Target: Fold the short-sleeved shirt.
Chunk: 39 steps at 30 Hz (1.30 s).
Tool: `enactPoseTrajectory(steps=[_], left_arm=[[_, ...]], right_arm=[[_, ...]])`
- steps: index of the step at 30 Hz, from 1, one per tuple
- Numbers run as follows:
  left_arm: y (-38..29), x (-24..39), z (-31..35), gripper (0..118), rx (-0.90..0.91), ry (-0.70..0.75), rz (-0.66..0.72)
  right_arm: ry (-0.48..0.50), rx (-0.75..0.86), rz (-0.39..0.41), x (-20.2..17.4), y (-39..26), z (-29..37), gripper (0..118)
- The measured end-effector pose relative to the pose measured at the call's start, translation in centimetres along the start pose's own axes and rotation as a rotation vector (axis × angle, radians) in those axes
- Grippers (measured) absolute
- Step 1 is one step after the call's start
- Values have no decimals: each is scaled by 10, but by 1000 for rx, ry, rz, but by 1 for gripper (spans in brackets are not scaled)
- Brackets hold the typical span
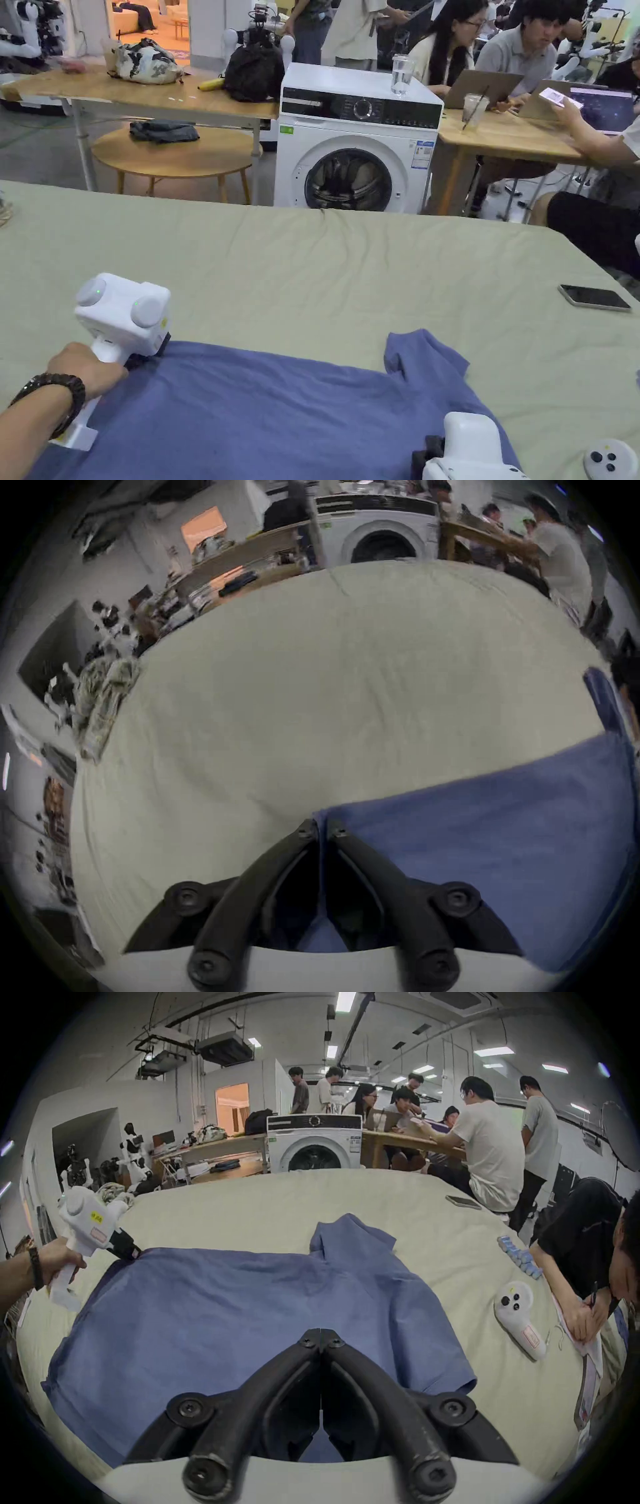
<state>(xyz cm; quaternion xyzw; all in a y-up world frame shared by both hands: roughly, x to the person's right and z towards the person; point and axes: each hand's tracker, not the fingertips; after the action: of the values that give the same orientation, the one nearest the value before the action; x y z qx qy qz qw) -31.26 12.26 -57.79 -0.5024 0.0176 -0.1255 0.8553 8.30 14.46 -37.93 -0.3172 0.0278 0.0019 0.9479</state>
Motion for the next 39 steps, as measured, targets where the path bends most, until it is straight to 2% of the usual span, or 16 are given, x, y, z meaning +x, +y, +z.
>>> enactPoseTrajectory(steps=[4, 6, 8, 12, 14, 16, 18, 19, 22, 25, 27, 32, 36, 39], left_arm=[[-16, -11, 35, 0, 70, -94, 168], [-25, -15, 51, 0, 109, -58, 118], [-36, -19, 69, 0, 152, -32, 102], [-58, -35, 93, 0, 192, -24, 142], [-66, -41, 98, 0, 185, -15, 138], [-77, -47, 103, 0, 192, -10, 150], [-81, -51, 101, 0, 180, 1, 170], [-85, -52, 100, 0, 179, -9, 169], [-89, -47, 94, 0, 160, -9, 166], [-93, -42, 91, 0, 149, -6, 162], [-94, -40, 89, 0, 139, -12, 162], [-99, -37, 87, 0, 128, -19, 170], [-100, -35, 88, 0, 129, -21, 166], [-100, -38, 78, 0, 128, -18, 160]], right_arm=[[-15, -45, -11, 19, 11, -16, 0], [-18, -60, -37, 35, 23, -23, 0], [-29, -91, -50, 53, 42, -32, 10], [-37, -122, -64, 90, 79, -60, 48], [-77, -166, -50, 104, 90, -80, 49], [-72, -222, -46, 117, 98, -102, 54], [-102, -269, -35, 124, 99, -121, 55], [-77, -287, -52, 129, 99, -132, 55], [-85, -364, -66, 130, 95, -156, 55], [17, -433, -100, 123, 85, -167, 55], [-36, -407, -22, 115, 85, -166, 55], [-11, -413, -48, 123, 92, -164, 54], [64, -414, -89, 122, 93, -161, 53], [34, -424, -4, 112, 85, -164, 53]])
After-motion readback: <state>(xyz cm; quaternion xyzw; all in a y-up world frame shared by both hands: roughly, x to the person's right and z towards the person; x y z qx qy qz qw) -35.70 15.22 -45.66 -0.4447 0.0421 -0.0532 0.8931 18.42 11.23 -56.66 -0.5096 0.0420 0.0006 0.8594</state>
